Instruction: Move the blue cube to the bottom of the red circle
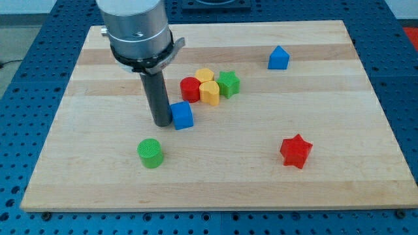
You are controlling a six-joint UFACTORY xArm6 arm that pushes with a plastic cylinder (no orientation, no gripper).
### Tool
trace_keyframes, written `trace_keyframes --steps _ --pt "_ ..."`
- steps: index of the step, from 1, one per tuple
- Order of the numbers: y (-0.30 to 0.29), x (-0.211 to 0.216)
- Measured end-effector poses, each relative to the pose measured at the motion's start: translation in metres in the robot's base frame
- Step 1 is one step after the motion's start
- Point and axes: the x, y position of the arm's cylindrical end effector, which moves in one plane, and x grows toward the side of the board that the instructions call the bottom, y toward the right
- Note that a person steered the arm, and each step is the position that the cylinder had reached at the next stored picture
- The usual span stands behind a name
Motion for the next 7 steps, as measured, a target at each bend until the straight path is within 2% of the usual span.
trace_keyframes --steps 3,7 --pt "0.023 0.034" --pt "0.033 0.022"
